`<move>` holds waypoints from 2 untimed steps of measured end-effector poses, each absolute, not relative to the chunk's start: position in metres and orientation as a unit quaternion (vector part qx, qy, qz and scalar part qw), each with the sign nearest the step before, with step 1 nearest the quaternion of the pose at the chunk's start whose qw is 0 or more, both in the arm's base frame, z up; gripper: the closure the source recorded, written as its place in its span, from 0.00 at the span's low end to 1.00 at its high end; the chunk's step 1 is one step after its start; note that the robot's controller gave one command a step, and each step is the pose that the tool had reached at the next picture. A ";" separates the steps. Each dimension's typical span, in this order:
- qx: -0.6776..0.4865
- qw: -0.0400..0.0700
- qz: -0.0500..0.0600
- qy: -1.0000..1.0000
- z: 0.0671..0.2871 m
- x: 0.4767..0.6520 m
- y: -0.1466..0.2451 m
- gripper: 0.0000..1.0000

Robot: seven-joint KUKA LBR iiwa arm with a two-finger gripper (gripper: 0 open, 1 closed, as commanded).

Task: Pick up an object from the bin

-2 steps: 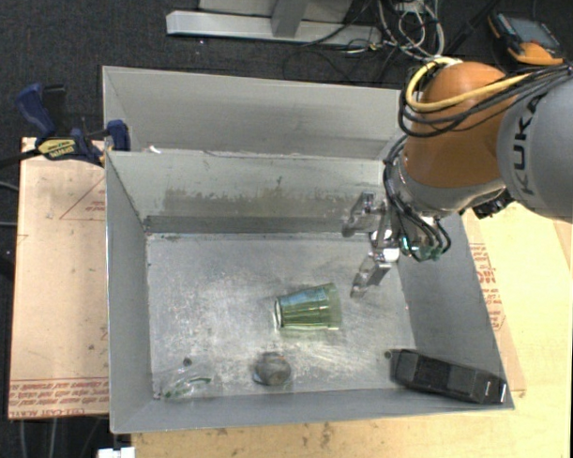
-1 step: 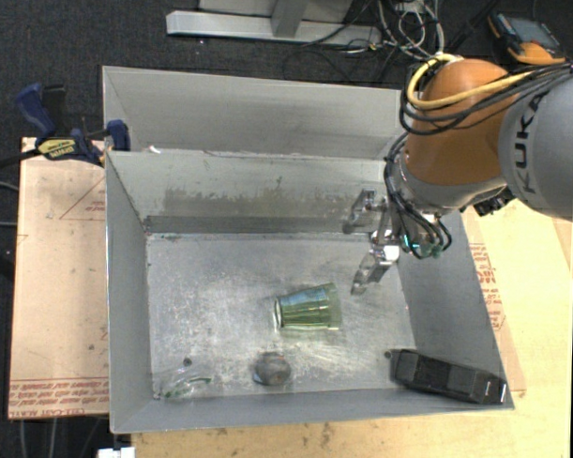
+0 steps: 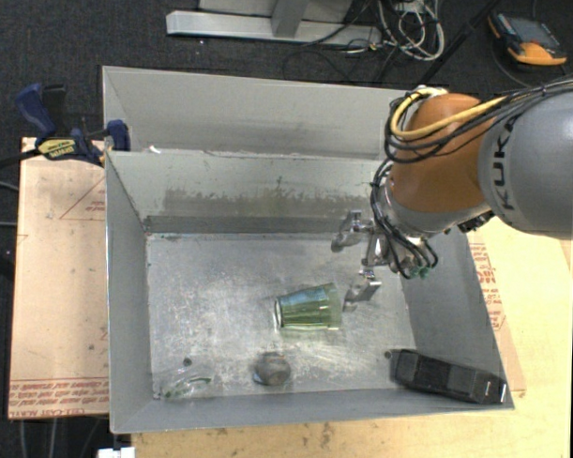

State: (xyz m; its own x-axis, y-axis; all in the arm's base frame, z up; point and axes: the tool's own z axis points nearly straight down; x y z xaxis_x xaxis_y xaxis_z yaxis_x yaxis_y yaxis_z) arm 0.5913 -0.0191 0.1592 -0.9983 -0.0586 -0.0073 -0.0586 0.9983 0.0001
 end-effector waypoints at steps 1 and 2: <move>-0.052 0.000 0.000 0.999 0.141 0.599 0.025 0.00; -0.198 0.013 0.004 0.980 0.083 0.559 0.024 1.00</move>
Offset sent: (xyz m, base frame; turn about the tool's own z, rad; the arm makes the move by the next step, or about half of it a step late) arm -0.0413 0.0349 -0.0892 -0.3423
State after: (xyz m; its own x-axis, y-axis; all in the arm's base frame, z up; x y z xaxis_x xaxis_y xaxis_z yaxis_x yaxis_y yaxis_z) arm 0.5593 0.0240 0.0833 -0.9210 -0.3886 -0.0263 -0.3888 0.9213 0.0034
